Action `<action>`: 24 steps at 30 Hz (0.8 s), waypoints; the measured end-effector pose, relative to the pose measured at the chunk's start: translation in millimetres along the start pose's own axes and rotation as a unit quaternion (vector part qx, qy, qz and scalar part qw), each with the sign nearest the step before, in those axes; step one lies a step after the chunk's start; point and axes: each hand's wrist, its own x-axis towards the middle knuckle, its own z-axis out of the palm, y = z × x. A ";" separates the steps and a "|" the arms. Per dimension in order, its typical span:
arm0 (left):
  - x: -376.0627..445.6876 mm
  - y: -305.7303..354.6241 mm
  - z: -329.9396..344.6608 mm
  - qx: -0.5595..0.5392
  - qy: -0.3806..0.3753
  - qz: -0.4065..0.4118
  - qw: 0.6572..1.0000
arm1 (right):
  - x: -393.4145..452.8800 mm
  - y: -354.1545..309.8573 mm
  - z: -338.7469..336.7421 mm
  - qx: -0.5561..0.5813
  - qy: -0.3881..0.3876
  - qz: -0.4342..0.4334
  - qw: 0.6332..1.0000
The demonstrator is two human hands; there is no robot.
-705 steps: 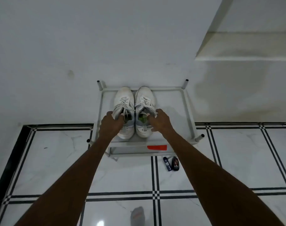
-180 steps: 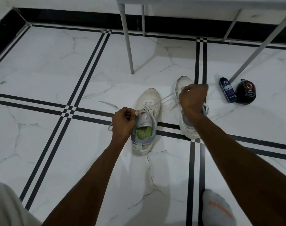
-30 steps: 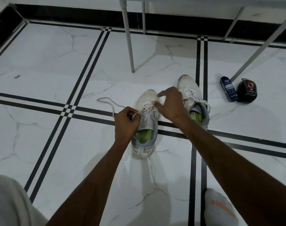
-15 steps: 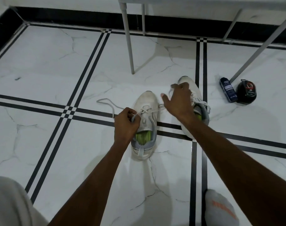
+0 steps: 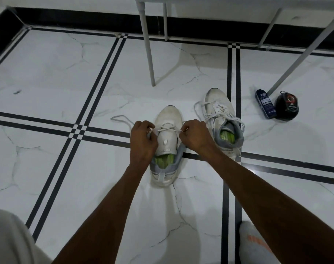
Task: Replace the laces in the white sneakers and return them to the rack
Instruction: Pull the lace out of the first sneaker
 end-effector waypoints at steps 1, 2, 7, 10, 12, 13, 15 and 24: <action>1.7 6.4 3.1 0.013 -0.024 0.035 0.999 | -1.0 -1.1 -2.1 0.020 0.002 -0.003 1.000; 3.7 12.1 5.5 0.031 -0.057 0.076 0.995 | -1.3 -2.5 -4.6 0.037 0.003 -0.001 0.999; 6.0 25.7 20.3 0.187 -0.135 0.155 0.961 | -0.9 -7.2 -9.8 0.067 -0.014 0.005 0.998; 10.4 28.3 24.5 0.203 -0.129 0.180 0.954 | -1.9 -5.9 -11.7 0.074 -0.025 0.014 0.997; 17.2 25.7 18.4 0.174 -0.064 0.111 0.976 | -3.2 -2.7 -14.3 0.083 -0.017 0.030 0.996; 22.4 23.2 10.0 0.139 -0.001 0.025 0.990 | -3.7 -1.4 -16.0 0.085 -0.012 0.039 0.996; 28.8 10.5 -5.2 0.092 0.074 -0.129 0.985 | -4.5 1.0 -18.2 0.091 -0.006 0.043 0.995; 12.6 37.3 14.7 0.251 -0.128 0.174 0.944 | -0.2 -4.6 -14.2 0.077 -0.024 0.006 0.997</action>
